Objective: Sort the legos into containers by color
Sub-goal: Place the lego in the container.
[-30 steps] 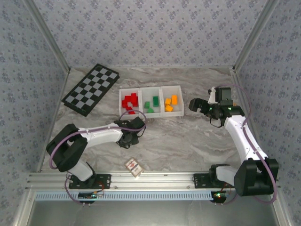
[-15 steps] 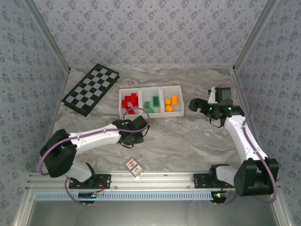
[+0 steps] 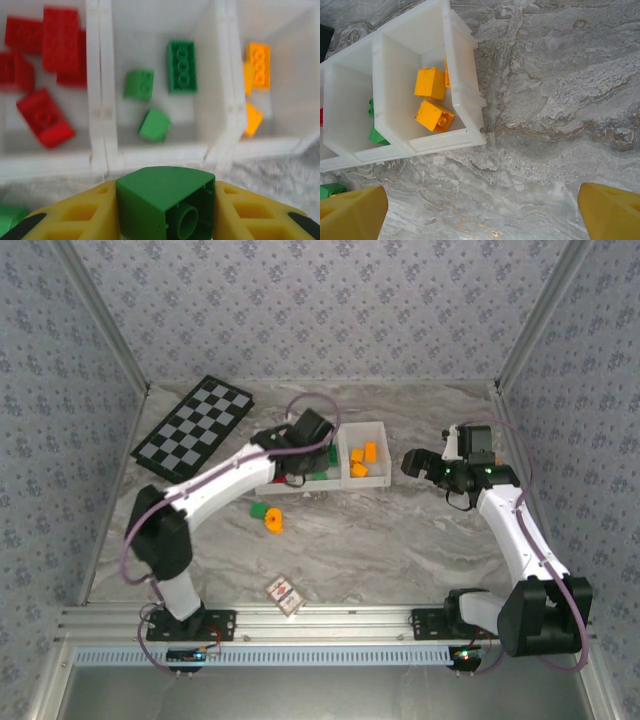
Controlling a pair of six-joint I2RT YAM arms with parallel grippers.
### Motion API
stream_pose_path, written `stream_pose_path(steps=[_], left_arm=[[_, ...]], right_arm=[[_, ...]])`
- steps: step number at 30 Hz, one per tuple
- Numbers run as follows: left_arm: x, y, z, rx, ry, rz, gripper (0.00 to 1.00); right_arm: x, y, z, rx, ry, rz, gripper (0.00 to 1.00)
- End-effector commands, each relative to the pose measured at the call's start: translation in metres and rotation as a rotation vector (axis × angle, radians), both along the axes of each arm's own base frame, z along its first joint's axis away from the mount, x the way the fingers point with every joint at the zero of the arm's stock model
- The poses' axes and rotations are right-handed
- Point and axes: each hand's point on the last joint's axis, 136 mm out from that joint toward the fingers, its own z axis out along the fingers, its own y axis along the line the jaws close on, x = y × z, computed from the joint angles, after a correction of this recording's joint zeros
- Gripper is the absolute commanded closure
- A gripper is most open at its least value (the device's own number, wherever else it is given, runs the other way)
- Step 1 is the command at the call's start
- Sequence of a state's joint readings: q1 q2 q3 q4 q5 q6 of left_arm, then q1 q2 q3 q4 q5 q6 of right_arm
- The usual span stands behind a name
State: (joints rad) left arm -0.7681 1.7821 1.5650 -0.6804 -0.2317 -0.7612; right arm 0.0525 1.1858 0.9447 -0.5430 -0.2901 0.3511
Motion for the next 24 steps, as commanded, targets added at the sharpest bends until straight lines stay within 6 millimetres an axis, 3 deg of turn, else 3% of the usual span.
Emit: stream_pose_path(steps=[1,6,10,14,24], left_arm=[[0.038,-0.006,-0.005,0.059,0.028,-0.094,0.58],[0.091,-0.024,-0.009,0.051,0.032,-0.114,0.58],[0.113,-0.03,-0.025,0.041,0.071,-0.106,0.58],[0.12,-0.032,-0.042,0.038,0.104,-0.103,0.58],[0.105,-0.022,-0.06,0.048,0.133,-0.087,0.51]], right_arm=[[-0.005,0.0,0.002,0.005,0.009,0.002,0.0],[-0.008,-0.001,0.003,-0.002,0.005,0.002,0.0],[-0.007,-0.001,0.005,-0.001,-0.005,0.004,0.0],[-0.007,-0.001,0.005,-0.001,-0.007,0.004,0.0],[-0.007,-0.001,0.005,-0.001,-0.01,0.003,0.0]])
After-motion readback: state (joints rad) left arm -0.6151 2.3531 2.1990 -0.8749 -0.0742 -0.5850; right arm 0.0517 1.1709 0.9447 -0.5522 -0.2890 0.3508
